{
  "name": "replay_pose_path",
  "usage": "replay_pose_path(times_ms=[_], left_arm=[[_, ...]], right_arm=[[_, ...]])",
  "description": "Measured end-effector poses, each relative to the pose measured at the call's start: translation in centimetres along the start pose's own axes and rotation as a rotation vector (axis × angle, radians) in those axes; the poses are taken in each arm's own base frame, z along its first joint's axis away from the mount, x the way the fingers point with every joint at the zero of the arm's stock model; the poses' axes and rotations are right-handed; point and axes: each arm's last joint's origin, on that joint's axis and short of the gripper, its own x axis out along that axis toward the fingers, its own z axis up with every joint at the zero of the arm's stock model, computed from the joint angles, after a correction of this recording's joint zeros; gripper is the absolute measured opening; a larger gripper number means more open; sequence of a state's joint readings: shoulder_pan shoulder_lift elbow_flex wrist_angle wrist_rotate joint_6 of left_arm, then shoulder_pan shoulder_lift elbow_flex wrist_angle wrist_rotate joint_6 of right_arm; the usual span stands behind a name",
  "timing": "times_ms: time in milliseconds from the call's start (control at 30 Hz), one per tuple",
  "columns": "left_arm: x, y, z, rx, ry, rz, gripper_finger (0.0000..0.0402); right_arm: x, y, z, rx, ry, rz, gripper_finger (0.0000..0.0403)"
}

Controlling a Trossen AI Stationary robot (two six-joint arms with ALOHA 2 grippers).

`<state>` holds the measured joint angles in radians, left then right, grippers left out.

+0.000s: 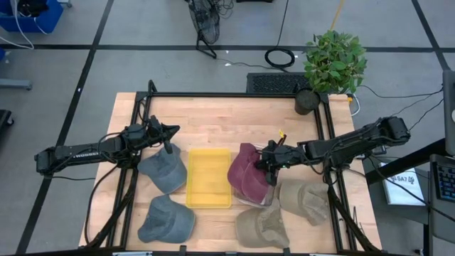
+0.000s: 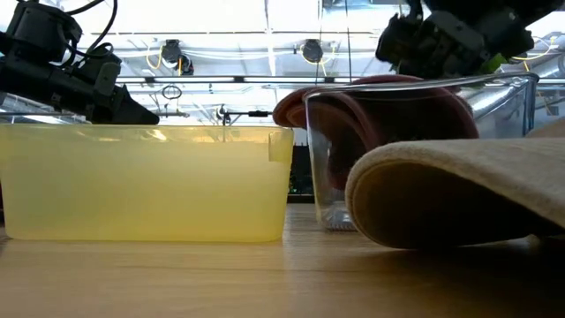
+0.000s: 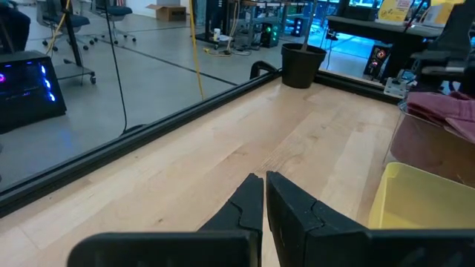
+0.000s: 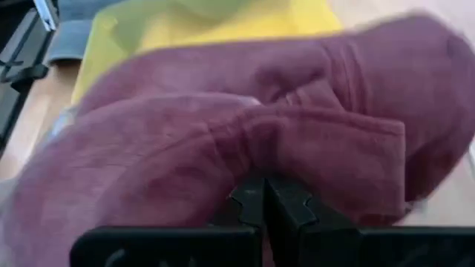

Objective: Pick & Place hat
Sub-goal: Put the red cap into the transparent bin

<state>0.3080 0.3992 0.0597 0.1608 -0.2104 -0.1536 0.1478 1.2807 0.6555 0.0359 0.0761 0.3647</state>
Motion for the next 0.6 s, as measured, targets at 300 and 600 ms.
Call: replay_pose_path(times_ms=[300,600], left_arm=[[0.0,0.0,0.0,0.0,0.0,0.0,0.0026],[0.0,0.0,0.0,0.0,0.0,0.0,0.0026]], right_arm=[[0.6,-0.3,-1.1,0.007,0.05,-0.018,0.0],[-2.0,0.0,0.4,-0.014,-0.074,0.028,0.0008]])
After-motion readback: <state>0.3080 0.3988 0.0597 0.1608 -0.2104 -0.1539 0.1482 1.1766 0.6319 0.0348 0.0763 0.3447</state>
